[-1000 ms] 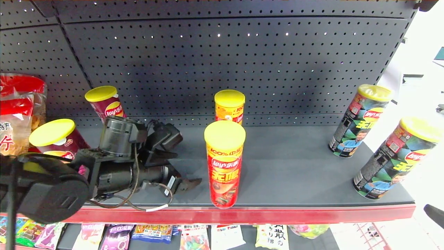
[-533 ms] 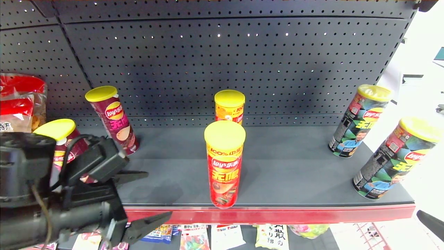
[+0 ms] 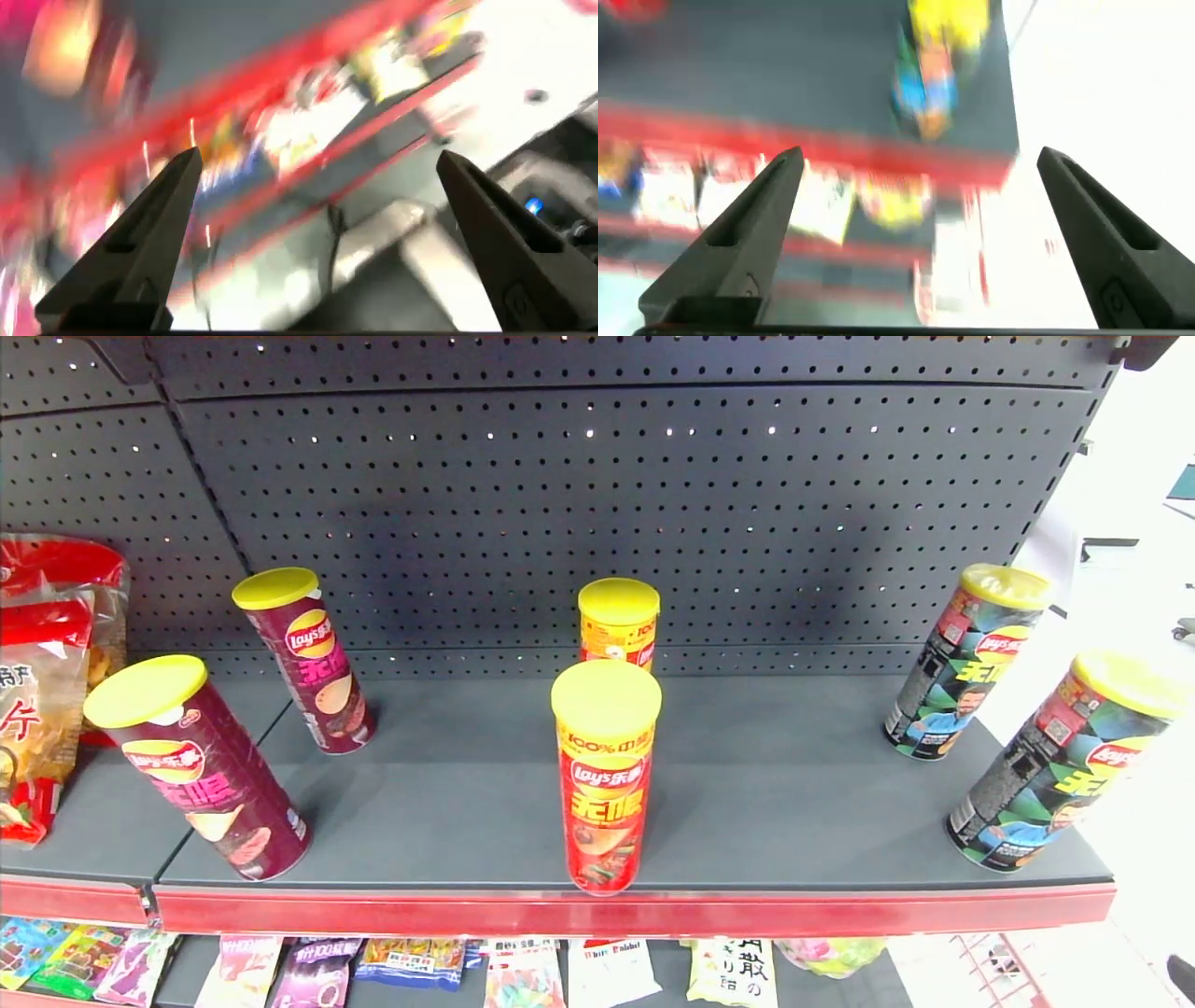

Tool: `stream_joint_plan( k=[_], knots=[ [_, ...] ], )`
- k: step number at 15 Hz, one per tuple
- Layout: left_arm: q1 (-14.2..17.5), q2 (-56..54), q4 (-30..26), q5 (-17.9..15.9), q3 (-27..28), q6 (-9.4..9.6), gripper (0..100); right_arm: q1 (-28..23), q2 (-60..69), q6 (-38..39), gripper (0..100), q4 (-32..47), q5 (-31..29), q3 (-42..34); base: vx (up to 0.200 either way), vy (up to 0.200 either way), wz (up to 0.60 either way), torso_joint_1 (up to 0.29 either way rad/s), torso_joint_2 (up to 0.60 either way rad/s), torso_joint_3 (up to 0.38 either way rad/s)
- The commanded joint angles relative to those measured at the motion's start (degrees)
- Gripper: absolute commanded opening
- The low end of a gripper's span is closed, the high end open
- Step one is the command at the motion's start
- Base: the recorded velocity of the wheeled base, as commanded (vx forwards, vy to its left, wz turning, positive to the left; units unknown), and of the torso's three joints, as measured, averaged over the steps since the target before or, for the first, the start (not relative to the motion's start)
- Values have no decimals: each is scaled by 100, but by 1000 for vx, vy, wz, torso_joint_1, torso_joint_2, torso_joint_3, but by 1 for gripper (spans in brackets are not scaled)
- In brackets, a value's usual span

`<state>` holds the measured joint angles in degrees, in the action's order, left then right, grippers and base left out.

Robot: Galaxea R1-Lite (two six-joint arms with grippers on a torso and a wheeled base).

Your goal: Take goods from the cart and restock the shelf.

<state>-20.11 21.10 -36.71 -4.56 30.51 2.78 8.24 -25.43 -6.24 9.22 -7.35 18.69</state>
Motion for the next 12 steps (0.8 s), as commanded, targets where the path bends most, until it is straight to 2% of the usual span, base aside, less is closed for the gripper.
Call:
stream_joint_plan(
  k=[1,3,5,6,8,9,10,11,12],
  knots=[
    [509,-1653,-944,1045,236,-884,100,-218,1251,-9,100,994,-30,91,0,0,0,0,0,0],
    [649,-1565,-988,1229,165,-990,100,-446,1664,-9,100,1188,-47,-85,0,0,0,0,0,0],
    [1396,-1135,-1049,1194,148,-1043,100,-982,1603,0,100,1188,-12,-120,0,0,0,0,0,0],
    [1695,-1020,-961,992,60,-1104,100,-1158,1620,9,100,1188,58,-190,0,0,0,0,0,0],
    [1634,-1592,-662,807,-397,-1025,100,-1123,2095,9,100,1117,58,-524,0,0,0,0,0,0],
    [1607,-1636,-232,737,-757,-972,100,-1123,2068,35,100,1047,93,-577,0,0,0,0,0,0],
    [1607,-1627,480,693,-1039,-963,100,-1123,2077,44,100,933,129,-656,0,0,0,0,0,0],
    [1607,-1627,1728,447,-1627,-928,100,-1097,2095,35,100,792,375,-779,0,0,0,0,0,0],
    [1607,-1636,2704,227,-2252,-840,100,-1053,2112,9,100,652,638,-920,0,0,0,0,0,0]
  ],
)
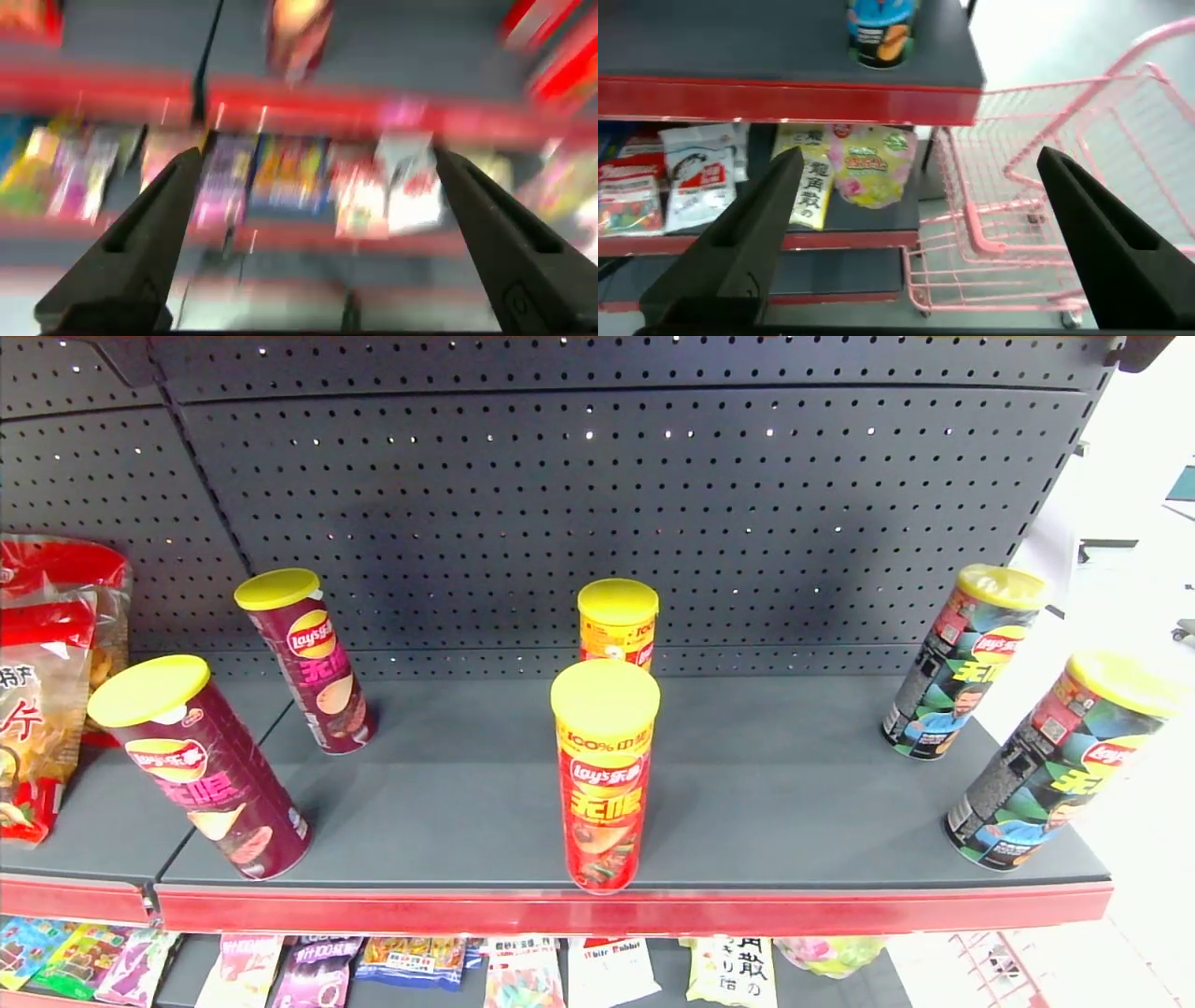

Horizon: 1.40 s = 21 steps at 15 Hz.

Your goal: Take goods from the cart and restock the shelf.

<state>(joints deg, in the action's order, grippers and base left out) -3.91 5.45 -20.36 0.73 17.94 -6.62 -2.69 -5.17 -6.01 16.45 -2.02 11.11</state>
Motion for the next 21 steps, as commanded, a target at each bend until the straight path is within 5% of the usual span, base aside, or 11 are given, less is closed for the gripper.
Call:
stream_joint_plan(
  k=[1,2,3,5,7,8,11,21],
  knots=[
    [-13,-70,1131,-302,-1030,108,100,41,95,-14,100,-89,114,-179,0,0,0,0,0,0],
    [-13,-62,2141,-363,-1794,565,100,296,517,65,100,-581,448,-460,0,0,0,0,0,0],
    [-13,-62,2045,-407,-1794,671,100,287,517,241,100,-722,510,-557,0,0,0,0,0,0],
    [49,-79,2036,-258,-1786,715,100,287,517,478,100,-1354,492,-838,0,0,0,0,0,0],
    [646,-132,2036,-187,-1786,723,100,287,517,452,100,-1680,352,-1111,0,0,0,0,0,0],
    [690,-158,2045,-170,-1794,688,100,278,517,469,100,-1680,238,-1111,0,0,0,0,0,0],
    [347,-545,2036,-460,-1786,750,100,287,491,460,100,-1680,246,-1102,0,0,0,0,0,0],
    [391,-545,2036,-354,-1794,715,100,296,508,575,100,-1671,281,-1111,0,0,0,0,0,0]
  ],
)
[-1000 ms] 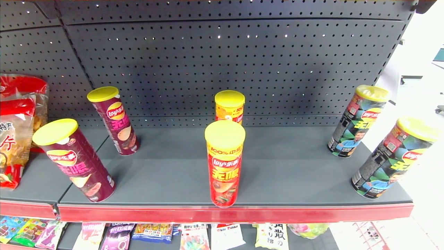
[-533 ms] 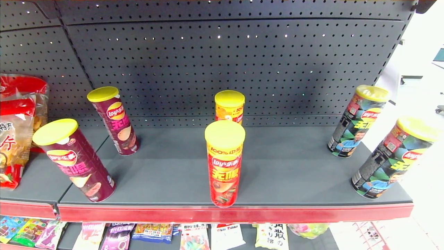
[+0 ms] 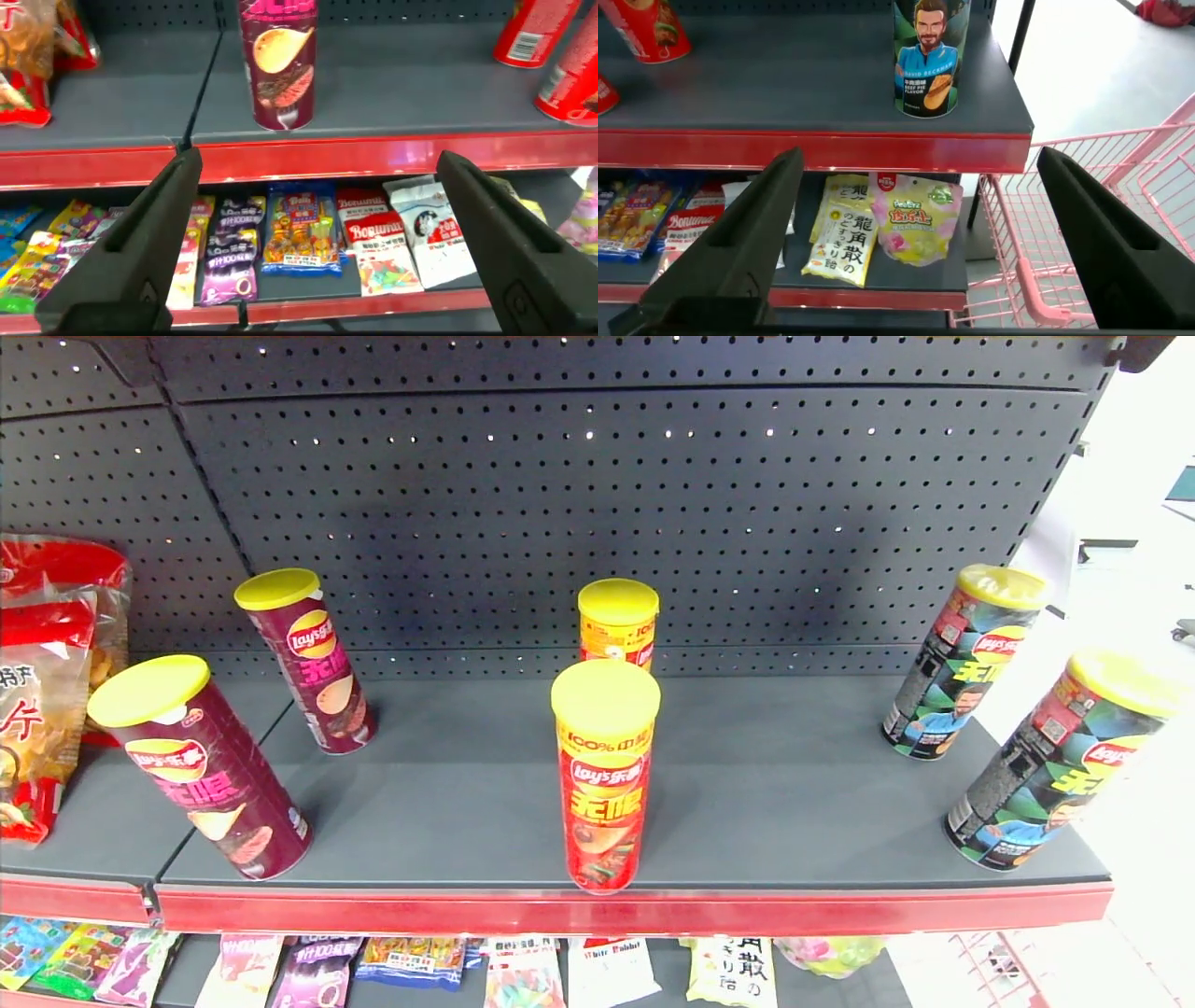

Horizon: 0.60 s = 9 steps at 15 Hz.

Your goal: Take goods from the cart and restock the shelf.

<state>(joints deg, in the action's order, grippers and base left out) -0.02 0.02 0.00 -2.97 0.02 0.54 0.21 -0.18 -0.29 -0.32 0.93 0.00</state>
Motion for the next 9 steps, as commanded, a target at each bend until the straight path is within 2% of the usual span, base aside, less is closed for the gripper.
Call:
stream_joint_plan(
  k=[1,9],
  knots=[
    [2,-2,0,16,-2,-1,100,6,9,3,100,5,57,0,0,0,0,0,0,0],
    [2,-2,0,25,-2,-1,100,-3,18,-6,100,5,145,0,0,0,0,0,0,0]
  ],
)
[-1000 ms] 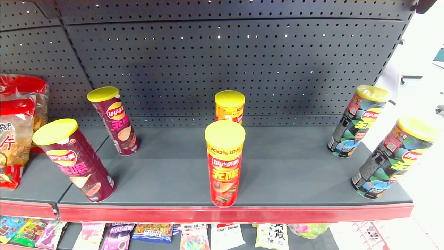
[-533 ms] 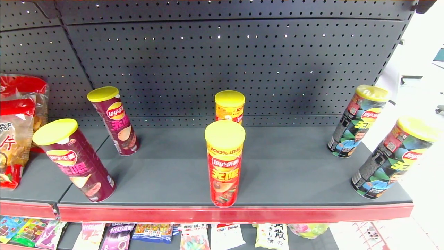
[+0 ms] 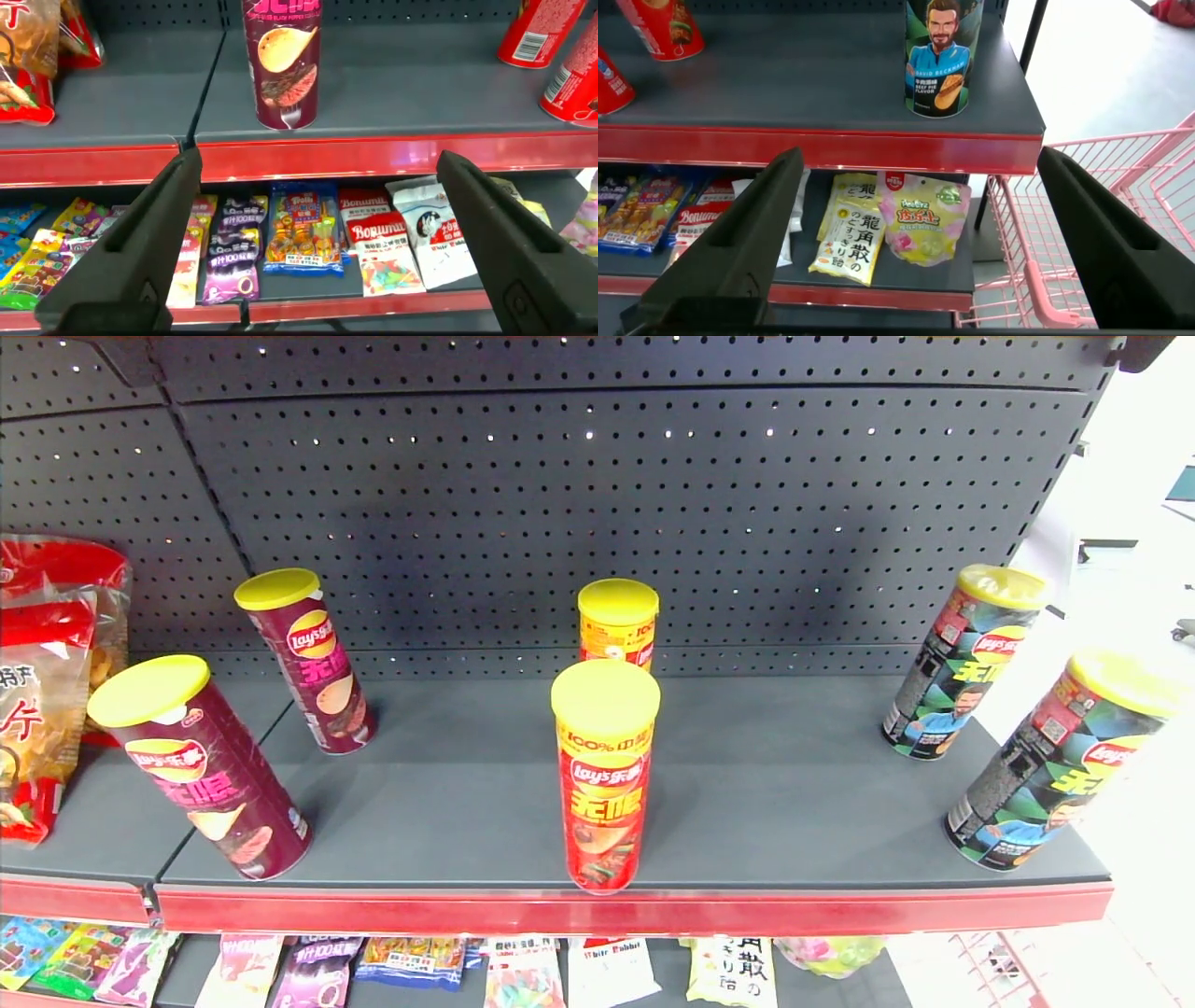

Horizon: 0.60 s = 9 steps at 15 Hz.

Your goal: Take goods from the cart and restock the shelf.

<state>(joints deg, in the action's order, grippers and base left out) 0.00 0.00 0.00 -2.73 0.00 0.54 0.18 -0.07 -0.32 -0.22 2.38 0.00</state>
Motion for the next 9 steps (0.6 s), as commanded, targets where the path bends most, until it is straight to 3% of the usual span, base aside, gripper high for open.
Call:
stream_joint_plan(
  k=[1,9],
  knots=[
    [0,0,0,1,0,-1,100,-1,7,-3,100,-4,0,0,0,0,0,0,0,0],
    [0,0,0,1,0,8,100,-1,-1,-3,100,-4,0,0,0,0,0,0,0,0]
  ],
)
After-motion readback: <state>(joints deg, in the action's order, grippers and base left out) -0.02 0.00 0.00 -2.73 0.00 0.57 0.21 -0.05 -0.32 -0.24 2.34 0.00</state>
